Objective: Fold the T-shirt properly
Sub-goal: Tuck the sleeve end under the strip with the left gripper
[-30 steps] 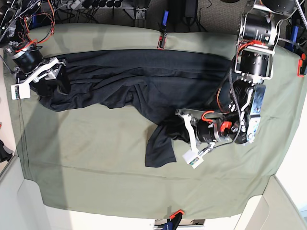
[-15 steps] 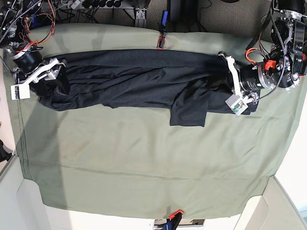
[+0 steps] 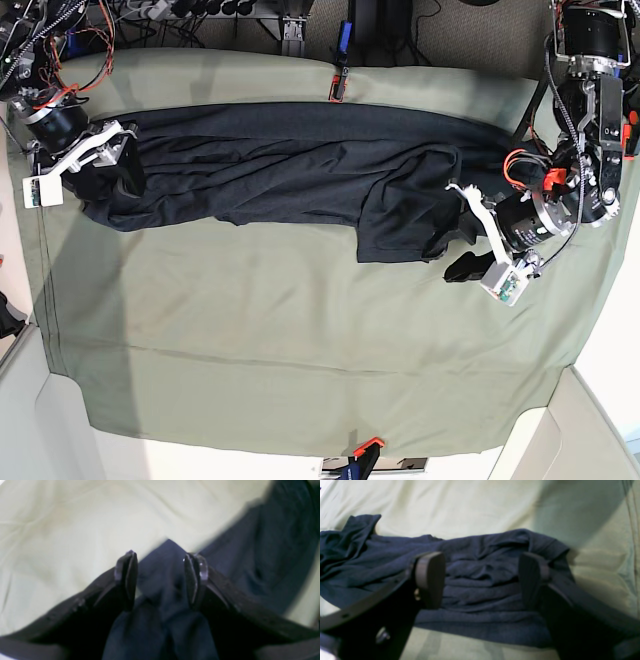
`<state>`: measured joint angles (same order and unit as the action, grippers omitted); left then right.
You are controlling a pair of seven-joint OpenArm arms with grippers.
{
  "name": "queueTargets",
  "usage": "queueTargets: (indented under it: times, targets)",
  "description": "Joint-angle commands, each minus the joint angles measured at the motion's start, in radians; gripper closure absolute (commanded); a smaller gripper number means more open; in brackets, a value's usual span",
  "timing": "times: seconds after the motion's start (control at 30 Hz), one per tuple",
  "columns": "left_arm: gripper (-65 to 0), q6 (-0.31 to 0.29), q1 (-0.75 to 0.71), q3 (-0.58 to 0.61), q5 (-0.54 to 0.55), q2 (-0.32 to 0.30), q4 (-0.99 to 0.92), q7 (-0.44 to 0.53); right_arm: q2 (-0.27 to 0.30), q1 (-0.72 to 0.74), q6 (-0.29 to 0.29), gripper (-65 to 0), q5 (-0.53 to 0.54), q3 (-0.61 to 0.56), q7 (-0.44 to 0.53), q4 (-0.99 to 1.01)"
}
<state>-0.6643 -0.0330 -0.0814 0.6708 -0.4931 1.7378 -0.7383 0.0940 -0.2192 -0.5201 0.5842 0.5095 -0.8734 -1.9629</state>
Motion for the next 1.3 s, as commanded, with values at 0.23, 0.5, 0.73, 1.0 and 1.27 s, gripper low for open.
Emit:
queueTargets:
  times: [0.23,0.5,0.73,1.0,1.27]
  targets:
    - [-33.0,0.032,0.212,0.084,-0.115,0.092,-0.379,0.055,0.008,0.005,-0.001,-44.9,0.018,0.003,0.016,-0.019]
    - [-32.9,0.033,0.236,0.084,-0.114,0.097,-0.531,0.029,0.008,0.005,-0.001,-44.9,0.023,0.003,0.013,-0.019]
    - [-8.1,-0.013,0.226,0.084,-0.114,0.131,-0.529,0.000,0.008,0.005,-0.001,-44.9,0.023,0.003,0.013,-0.019]
    - [0.0,-0.034,0.224,0.081,-0.084,0.123,-0.431,-0.077,0.008,0.005,-0.001,-44.9,0.025,0.003,0.016,-0.019]
    - [0.0,-0.013,0.154,0.080,-0.033,0.005,-0.089,-0.140,0.008,0.005,-0.001,-44.9,0.026,0.003,0.021,-0.019]
